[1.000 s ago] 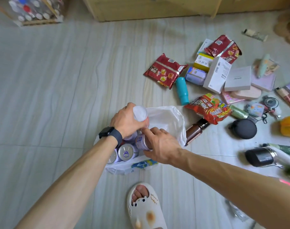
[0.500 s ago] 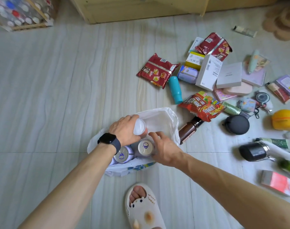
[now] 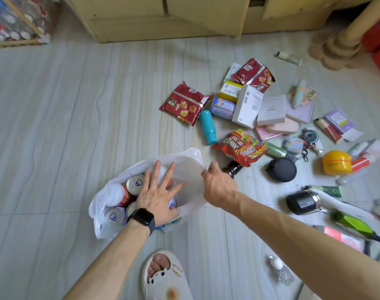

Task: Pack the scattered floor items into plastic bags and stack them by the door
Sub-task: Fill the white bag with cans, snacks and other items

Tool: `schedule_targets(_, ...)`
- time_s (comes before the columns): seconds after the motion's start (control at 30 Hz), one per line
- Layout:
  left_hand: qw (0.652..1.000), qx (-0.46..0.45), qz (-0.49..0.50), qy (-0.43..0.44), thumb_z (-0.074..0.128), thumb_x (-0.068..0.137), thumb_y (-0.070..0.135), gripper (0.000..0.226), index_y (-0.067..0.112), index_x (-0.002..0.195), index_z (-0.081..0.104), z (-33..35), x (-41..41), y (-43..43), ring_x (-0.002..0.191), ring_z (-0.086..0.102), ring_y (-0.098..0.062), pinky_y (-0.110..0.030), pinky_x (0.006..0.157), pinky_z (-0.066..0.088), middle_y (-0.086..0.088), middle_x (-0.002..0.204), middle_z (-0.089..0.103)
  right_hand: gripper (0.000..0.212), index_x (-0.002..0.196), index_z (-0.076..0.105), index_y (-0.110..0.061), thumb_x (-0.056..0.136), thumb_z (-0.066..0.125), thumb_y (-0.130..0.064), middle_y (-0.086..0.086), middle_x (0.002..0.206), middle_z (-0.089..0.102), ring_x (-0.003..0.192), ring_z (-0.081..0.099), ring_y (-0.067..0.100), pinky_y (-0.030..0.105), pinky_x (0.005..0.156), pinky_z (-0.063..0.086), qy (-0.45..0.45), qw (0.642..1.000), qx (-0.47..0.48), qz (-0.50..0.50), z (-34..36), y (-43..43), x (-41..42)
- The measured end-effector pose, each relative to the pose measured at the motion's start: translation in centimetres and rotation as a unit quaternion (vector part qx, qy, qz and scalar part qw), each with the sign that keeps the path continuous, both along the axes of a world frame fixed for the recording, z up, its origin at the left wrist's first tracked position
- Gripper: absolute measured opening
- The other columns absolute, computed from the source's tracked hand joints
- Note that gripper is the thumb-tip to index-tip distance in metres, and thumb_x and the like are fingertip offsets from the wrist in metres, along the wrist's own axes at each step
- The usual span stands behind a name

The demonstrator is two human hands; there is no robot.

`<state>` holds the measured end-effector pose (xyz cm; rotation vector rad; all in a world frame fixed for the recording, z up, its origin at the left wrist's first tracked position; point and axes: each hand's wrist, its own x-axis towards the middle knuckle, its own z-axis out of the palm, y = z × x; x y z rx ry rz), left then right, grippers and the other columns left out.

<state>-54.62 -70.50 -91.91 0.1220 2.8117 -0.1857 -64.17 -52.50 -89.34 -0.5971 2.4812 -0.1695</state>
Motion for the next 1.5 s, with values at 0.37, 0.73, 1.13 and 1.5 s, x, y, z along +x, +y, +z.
schedule_targets(0.37,0.998,0.038,-0.001,-0.041,0.043,0.081,0.062,0.086,0.047,0.152,-0.003,3.1,-2.3,0.9,0.149,-0.013,-0.033,-0.055,0.116,-0.008,0.001,0.163,-0.015,0.088,0.156,0.006,-0.026,0.087,0.053,-0.056,0.008,0.161,-0.018,0.127,0.039,0.037,0.044,0.094,0.042,0.069,0.980,0.056,0.178,2.1,3.6,-2.2)
schedule_targets(0.73,0.997,-0.003,0.083,0.001,0.047,0.090,0.056,0.085,0.036,0.154,-0.004,4.6,-18.8,1.8,0.150,-0.004,-0.032,-0.053,0.119,0.001,-0.006,0.164,-0.008,0.098,0.155,-0.005,-0.033,0.079,0.038,-0.077,0.019,0.162,-0.008,0.148,0.000,0.043,0.053,0.119,0.010,0.107,0.994,-0.021,-0.029,0.0,8.6,-10.0)
schedule_targets(1.13,0.975,-0.062,0.209,0.038,0.054,0.090,0.051,0.060,0.016,0.137,0.041,-4.9,-27.0,2.2,0.129,0.042,-0.031,-0.042,0.100,0.039,-0.011,0.145,0.039,0.078,0.154,-0.012,-0.035,0.096,0.037,-0.054,0.022,0.162,0.004,0.147,0.009,0.043,0.048,0.120,0.012,0.042,0.996,-0.027,-0.070,-6.2,9.5,-10.8)
schedule_targets(1.5,0.899,0.202,0.308,0.235,0.041,0.098,0.027,0.021,0.011,0.107,0.052,5.4,-25.6,-1.4,0.088,0.061,-0.040,-0.040,0.068,0.048,-0.019,0.102,0.065,0.064,0.155,0.007,-0.028,0.099,0.040,-0.025,0.013,0.116,0.060,0.093,0.065,0.036,0.037,0.069,0.044,0.113,0.985,-0.079,-0.100,-1.4,10.0,-13.9)
